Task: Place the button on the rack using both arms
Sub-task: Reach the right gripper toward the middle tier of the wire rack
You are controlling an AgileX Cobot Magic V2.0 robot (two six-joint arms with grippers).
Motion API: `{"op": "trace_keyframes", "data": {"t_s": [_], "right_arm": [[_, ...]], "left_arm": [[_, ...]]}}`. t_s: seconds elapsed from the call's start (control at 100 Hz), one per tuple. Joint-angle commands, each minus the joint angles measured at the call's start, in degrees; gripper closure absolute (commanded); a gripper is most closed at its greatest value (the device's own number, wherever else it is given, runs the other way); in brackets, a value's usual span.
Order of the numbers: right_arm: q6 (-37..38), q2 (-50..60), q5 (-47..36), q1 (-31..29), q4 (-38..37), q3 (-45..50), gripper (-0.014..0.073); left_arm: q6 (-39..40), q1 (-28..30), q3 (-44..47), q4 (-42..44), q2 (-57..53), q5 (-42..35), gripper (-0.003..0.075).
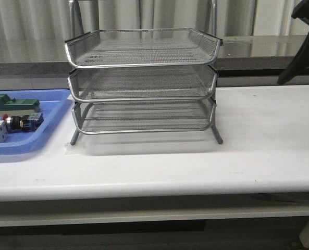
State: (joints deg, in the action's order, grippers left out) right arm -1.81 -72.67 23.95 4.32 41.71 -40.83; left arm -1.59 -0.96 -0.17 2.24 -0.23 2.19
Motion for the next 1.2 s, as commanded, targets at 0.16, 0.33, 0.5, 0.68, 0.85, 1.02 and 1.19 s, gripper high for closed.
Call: {"op": "trace_keyframes", "data": {"t_s": [0.16, 0.33, 0.5, 0.68, 0.85, 1.02, 1.19], "right_arm": [[-2.62, -1.73, -1.45, 0.19, 7.89, -6.38, 0.009], [-9.47, -6.8, -0.35, 2.46, 17.22, -10.03, 0.009], [-19.67, -12.32, -1.3, 5.12, 30.91, -11.36, 0.009], [-33.78, -17.49, 1.35, 6.05, 47.68, -11.36, 0.009], [-48.07, -22.17, 7.17, 6.05, 64.39, -11.36, 0.009], [-52.18, -25.63, 9.85, 6.05, 69.25, -11.89, 0.009], [-52.18, -27.52, 10.31, 6.05, 69.25, -11.96, 0.009]], "left_arm": [[0.37, -0.3, 3.18, 0.03, -1.84, -4.76, 0.0741], [0.37, -0.3, 3.18, 0.03, -1.84, -4.76, 0.0741], [0.37, -0.3, 3.18, 0.03, -1.84, -4.76, 0.0741], [0.37, -0.3, 3.18, 0.03, -1.84, -4.76, 0.0741], [0.37, -0.3, 3.18, 0.03, -1.84, -4.76, 0.0741], [0.37, -0.3, 3.18, 0.03, -1.84, -4.76, 0.0741], [0.37, -0.3, 3.18, 0.03, -1.84, -4.76, 0.0741]]}}
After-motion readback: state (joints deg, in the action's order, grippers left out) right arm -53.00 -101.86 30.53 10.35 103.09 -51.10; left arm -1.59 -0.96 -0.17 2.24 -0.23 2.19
